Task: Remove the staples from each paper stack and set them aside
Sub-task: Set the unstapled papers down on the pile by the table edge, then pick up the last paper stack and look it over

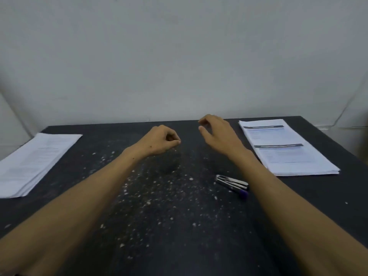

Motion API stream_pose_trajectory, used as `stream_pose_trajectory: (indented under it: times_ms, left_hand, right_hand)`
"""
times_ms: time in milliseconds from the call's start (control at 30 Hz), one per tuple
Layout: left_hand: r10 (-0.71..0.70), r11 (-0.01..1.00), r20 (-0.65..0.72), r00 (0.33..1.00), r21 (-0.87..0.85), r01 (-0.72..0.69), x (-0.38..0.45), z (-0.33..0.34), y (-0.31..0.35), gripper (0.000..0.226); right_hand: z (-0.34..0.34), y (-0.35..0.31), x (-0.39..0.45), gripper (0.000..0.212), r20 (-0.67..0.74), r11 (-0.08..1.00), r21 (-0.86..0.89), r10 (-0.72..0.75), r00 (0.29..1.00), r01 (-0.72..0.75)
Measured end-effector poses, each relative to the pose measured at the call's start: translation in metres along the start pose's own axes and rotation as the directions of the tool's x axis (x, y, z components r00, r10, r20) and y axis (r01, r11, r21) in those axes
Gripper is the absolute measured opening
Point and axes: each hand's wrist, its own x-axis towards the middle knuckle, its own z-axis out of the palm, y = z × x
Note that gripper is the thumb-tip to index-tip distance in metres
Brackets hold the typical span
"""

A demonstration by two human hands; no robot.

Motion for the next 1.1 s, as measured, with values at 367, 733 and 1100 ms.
stream_pose_trajectory:
  times_ms: [367,733,1100]
  left_hand:
    - [-0.514,0.803,-0.384,0.767,0.098,0.587,-0.158,-0.052,-0.205,0.051]
    - [-0.731,0.6,-0.289,0.618,0.157,0.784,-0.209,-0.081,-0.284,0.068]
    - [-0.641,0.602,-0.262,0.722,0.412,0.684,-0.204,-0.106,-0.296,0.05]
  right_hand:
    - [0.138,-0.143,-0.002,0.019,0.147,0.97,0.215,-0.15,0.978,0.116]
    - [0.224,-0.19,0.0,0.019,0.234,0.978,0.203,-0.098,0.967,0.05]
    - [0.239,-0.19,0.011,0.018,0.238,0.994,0.069,-0.102,0.966,0.088]
